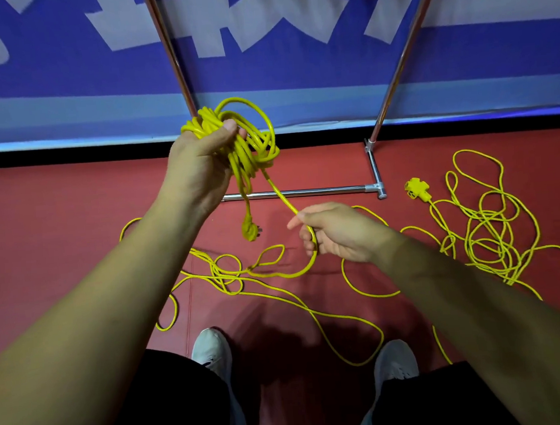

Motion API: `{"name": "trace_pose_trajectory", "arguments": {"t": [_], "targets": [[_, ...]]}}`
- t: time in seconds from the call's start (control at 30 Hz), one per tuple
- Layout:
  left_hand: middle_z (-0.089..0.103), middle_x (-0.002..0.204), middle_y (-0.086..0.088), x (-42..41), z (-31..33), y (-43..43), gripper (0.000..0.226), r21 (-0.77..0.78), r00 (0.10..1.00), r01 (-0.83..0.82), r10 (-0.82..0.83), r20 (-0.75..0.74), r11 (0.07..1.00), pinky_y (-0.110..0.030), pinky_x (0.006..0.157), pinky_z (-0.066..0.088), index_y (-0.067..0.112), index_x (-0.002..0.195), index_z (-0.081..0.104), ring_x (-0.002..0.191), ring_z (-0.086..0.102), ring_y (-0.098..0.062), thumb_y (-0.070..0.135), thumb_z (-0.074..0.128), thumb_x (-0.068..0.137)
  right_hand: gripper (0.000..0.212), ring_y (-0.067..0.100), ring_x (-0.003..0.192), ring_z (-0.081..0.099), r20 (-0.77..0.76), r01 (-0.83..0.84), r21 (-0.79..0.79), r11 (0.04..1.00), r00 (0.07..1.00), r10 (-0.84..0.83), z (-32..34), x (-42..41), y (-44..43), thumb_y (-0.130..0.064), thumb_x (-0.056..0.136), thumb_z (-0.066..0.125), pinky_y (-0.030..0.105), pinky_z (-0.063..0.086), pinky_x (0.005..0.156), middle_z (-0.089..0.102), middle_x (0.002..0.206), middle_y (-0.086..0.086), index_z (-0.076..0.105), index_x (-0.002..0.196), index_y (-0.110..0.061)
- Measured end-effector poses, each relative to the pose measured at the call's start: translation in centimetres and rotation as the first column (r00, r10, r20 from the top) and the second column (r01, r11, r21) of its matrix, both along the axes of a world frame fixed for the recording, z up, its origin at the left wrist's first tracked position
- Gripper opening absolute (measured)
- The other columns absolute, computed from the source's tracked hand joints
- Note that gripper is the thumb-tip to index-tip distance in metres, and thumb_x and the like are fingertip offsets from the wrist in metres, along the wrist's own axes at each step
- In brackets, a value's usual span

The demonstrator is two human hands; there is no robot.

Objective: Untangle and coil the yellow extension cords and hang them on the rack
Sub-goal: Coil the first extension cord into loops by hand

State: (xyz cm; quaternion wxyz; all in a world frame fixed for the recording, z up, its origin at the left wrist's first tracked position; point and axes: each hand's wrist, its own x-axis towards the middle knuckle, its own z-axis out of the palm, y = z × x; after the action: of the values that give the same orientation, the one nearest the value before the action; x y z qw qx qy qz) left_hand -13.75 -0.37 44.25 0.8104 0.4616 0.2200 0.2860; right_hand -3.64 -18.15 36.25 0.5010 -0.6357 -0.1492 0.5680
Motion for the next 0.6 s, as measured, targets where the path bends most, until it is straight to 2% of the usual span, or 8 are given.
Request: {"name": "trace_pose_trajectory", "arguments": {"t": [0.03, 0.1, 0.17, 0.2, 0.27, 0.37, 0.5, 0.6], "targets": [[0.062, 0.065, -0.005, -0.1, 0.1, 0.0, 0.022, 0.037, 1.0, -0.011, 0.011, -0.008, 0.999, -0.031, 0.057, 0.055, 0.004, 0.078, 0.055, 0.06, 0.063, -0.016, -0.006, 0.049, 0.096, 0.019, 0.023, 0.059, 0.05, -0.025, 0.004, 0.014, 1.0, 1.0, -0.003, 0.3, -0.1, 0.1, -0.01, 0.102, 0.043, 0.034, 0.047, 0.061, 0.048, 0.066, 0.008, 0.059, 0.1, 0.0], [0.059, 0.069, -0.009, -0.2, 0.0, 0.3, 0.016, 0.11, 0.999, -0.029, 0.031, -0.019, 0.994, -0.034, 0.056, 0.054, 0.004, 0.082, 0.053, 0.061, 0.063, -0.019, -0.004, 0.05, 0.096, 0.014, 0.027, 0.066, 0.058, -0.102, -0.028, 0.06, 0.998, 0.994, 0.034, 0.9, -0.3, 0.3, -0.007, 0.1, 0.045, 0.042, 0.051, 0.075, 0.05, 0.071, 0.008, 0.056, 0.093, -0.005], [0.057, 0.075, -0.012, -0.4, 0.0, 0.5, 0.004, 0.18, 0.999, -0.018, 0.023, -0.024, 0.984, -0.035, 0.057, 0.054, 0.001, 0.093, 0.052, 0.063, 0.062, -0.022, -0.001, 0.054, 0.094, 0.014, 0.036, 0.079, 0.066, -0.149, -0.083, 0.124, 0.989, 0.984, 0.102, 1.5, -0.4, 0.3, -0.002, 0.097, 0.045, 0.049, 0.051, 0.088, 0.05, 0.071, 0.006, 0.054, 0.091, -0.01], [0.056, 0.078, -0.014, -0.4, -0.1, 0.5, 0.01, 0.214, 0.999, -0.012, 0.021, -0.04, 0.977, -0.036, 0.057, 0.054, 0.0, 0.1, 0.05, 0.065, 0.062, -0.024, 0.001, 0.057, 0.093, 0.017, 0.041, 0.084, 0.067, -0.149, -0.107, 0.146, 0.983, 0.98, 0.129, 1.6, -0.4, 0.2, 0.003, 0.096, 0.044, 0.049, 0.052, 0.089, 0.051, 0.071, 0.006, 0.054, 0.094, -0.011], [0.056, 0.085, -0.016, -0.3, -0.2, 0.3, 0.025, 0.279, 0.997, -0.001, 0.021, -0.069, 0.96, -0.038, 0.058, 0.055, 0.0, 0.111, 0.046, 0.069, 0.062, -0.026, 0.003, 0.06, 0.091, 0.03, 0.043, 0.082, 0.067, -0.136, -0.158, 0.161, 0.974, 0.974, 0.18, 1.9, -0.6, 0.0, 0.009, 0.092, 0.04, 0.045, 0.056, 0.081, 0.053, 0.073, 0.012, 0.056, 0.11, -0.01], [0.056, 0.088, -0.014, -0.3, -0.5, 0.3, 0.032, 0.318, 0.992, -0.034, 0.071, -0.105, 0.947, -0.045, 0.068, 0.058, 0.002, 0.117, 0.043, 0.077, 0.065, -0.024, -0.001, 0.061, 0.091, 0.043, 0.029, 0.062, 0.061, -0.128, -0.187, 0.124, 0.975, 0.971, 0.202, 2.2, -0.9, -0.1, 0.008, 0.093, 0.04, 0.035, 0.053, 0.063, 0.055, 0.071, 0.015, 0.053, 0.13, -0.01], [0.061, 0.087, -0.009, -0.2, -1.0, 0.6, 0.03, 0.349, 0.975, -0.091, 0.154, -0.157, 0.933, -0.046, 0.067, 0.059, 0.002, 0.115, 0.043, 0.078, 0.068, -0.022, -0.003, 0.062, 0.092, 0.027, 0.011, 0.044, 0.036, -0.023, -0.16, 0.07, 0.985, 0.987, 0.162, 3.1, -1.7, 0.2, 0.004, 0.093, 0.042, 0.029, 0.04, 0.052, 0.06, 0.075, 0.018, 0.05, 0.118, 0.0], [0.064, 0.086, -0.005, 0.0, -1.3, 0.5, 0.032, 0.475, 0.954, -0.049, 0.182, -0.238, 0.879, -0.051, 0.073, 0.06, 0.002, 0.114, 0.04, 0.08, 0.07, -0.019, -0.004, 0.062, 0.092, 0.037, 0.017, 0.053, 0.048, 0.061, -0.278, 0.1, 0.955, 0.96, 0.273, 4.2, -2.4, 0.3, 0.006, 0.093, 0.045, 0.031, 0.044, 0.057, 0.059, 0.078, 0.016, 0.055, 0.123, -0.011]]}}
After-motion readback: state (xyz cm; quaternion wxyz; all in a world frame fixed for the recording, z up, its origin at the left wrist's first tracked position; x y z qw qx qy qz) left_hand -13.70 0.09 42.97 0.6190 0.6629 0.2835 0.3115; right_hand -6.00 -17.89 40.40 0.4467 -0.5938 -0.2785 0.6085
